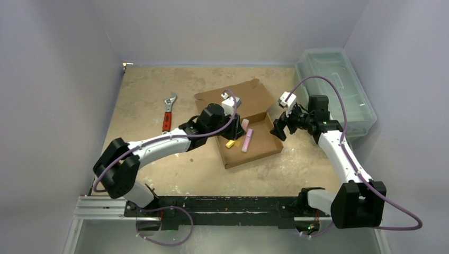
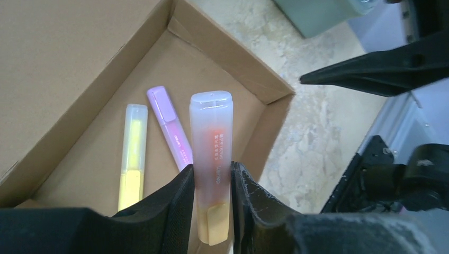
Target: Fold the paper box
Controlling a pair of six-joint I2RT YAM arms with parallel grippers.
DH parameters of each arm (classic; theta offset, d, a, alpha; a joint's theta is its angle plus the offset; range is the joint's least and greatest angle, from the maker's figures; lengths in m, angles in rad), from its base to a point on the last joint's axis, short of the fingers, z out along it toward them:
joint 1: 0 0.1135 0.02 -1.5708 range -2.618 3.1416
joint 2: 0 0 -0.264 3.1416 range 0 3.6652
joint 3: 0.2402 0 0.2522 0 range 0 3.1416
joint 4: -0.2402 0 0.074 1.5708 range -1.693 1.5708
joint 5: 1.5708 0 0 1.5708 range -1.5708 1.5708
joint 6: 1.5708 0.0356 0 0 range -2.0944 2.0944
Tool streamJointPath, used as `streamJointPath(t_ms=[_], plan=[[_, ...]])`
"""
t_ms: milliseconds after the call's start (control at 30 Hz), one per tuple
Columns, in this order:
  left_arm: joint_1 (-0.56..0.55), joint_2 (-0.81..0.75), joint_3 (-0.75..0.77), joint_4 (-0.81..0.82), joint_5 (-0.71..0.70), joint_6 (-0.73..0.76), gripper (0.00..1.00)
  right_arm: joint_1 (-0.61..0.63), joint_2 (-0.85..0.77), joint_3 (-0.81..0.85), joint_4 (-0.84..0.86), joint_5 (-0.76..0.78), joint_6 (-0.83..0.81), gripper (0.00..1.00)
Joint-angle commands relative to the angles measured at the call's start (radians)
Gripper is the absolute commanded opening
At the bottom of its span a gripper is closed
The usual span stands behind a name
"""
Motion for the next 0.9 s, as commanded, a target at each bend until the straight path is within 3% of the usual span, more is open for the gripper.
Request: streamJointPath(t_ms=[0,200,367,467,533,633,867], plan=[[-0.016,0.089,0.111,-0.096,-0.094,0.075,0.30,-0.010,-0.002,0.003,0.014,-0.008,-0.003,0.99],[-0.019,0.068,0.130,-0.099,-0.138,0.088,0.44,-0.013,-0.004,0.003,0.011,-0.010,-0.007,0.99],[-0.017,-0.052,0.085,-0.072,-0.160,0.097,0.48,-0.014,-0.007,0.007,0.002,-0.026,-0.015,0.99],[-0.008,-0.157,0.011,-0.038,-0.238,0.066,0.58,-0.014,-0.025,0.006,-0.019,-0.073,-0.051,0.99],[0.011,-0.232,-0.056,-0.011,-0.282,0.021,0.71,-0.014,-0.043,-0.005,-0.026,-0.104,-0.079,0.99],[0.065,-0.345,-0.169,0.012,-0.333,-0.076,0.87,-0.016,-0.065,-0.026,-0.034,-0.155,-0.126,0.99],[0.310,-0.511,-0.391,0.099,-0.216,-0.260,0.98,-0.017,-0.073,-0.048,-0.079,-0.240,-0.253,0.99]])
